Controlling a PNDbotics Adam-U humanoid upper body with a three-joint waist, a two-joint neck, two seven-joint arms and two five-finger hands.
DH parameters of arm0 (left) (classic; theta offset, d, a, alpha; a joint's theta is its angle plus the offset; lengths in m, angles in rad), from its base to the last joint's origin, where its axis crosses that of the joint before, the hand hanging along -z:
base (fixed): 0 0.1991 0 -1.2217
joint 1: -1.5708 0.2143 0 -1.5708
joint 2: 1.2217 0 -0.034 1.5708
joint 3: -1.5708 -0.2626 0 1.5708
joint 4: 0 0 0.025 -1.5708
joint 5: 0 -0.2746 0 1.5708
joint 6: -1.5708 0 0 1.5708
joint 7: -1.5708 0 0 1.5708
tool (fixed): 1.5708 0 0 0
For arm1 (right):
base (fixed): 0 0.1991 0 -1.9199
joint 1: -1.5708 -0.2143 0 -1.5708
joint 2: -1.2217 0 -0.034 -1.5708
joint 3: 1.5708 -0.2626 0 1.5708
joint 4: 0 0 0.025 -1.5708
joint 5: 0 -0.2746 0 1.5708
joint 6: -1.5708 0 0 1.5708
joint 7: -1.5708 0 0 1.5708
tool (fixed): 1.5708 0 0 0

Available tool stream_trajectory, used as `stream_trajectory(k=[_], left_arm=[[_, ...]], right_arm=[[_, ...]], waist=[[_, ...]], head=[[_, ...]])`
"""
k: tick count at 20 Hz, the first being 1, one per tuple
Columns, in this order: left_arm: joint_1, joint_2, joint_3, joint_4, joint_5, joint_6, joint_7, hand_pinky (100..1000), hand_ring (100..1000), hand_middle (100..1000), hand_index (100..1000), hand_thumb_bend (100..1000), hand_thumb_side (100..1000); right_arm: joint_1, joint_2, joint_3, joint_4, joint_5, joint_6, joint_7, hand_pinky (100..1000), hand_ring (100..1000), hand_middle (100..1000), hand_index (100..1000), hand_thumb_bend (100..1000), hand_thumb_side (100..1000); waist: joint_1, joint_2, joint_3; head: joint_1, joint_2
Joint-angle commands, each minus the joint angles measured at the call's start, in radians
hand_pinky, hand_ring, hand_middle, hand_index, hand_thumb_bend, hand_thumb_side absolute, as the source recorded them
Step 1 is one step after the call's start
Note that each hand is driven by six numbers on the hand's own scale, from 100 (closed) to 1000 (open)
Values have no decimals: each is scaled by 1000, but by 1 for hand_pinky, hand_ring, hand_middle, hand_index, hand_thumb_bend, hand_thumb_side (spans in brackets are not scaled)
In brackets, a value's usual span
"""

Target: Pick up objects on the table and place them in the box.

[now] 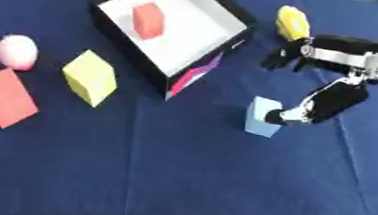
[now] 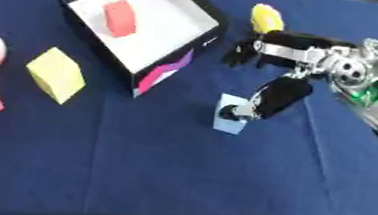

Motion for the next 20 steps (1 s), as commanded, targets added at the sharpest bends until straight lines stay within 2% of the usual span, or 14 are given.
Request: stream_trajectory(k=[1,5,14,19,20], left_arm=[[-10,21,4,-13,-2,0,-2,807,831,847,908,156,854],[-11,19,3,-14,-2,0,-3,807,833,847,909,156,854],[-6,15,4,-14,-1,0,-3,806,835,850,909,156,856],[-5,14,5,-14,0,0,-3,807,836,851,909,156,858],[-4,13,5,-14,0,0,-3,807,836,851,909,156,858]], right_arm=[[-3,1,6,6,12,5,16,801,874,782,865,525,403],[1,25,21,39,49,-2,22,803,878,787,864,542,392],[-1,70,35,141,179,-61,-22,809,887,798,863,567,376],[2,76,36,166,204,-77,-37,808,884,795,861,552,351],[3,77,37,172,207,-79,-38,808,884,795,860,560,368]], waist=[[-6,-30,0],[-4,-28,2],[0,-24,6],[0,-20,8],[0,-19,8]], head=[[-5,-1],[-11,-1],[-14,-1],[-15,-1],[-15,-1]])
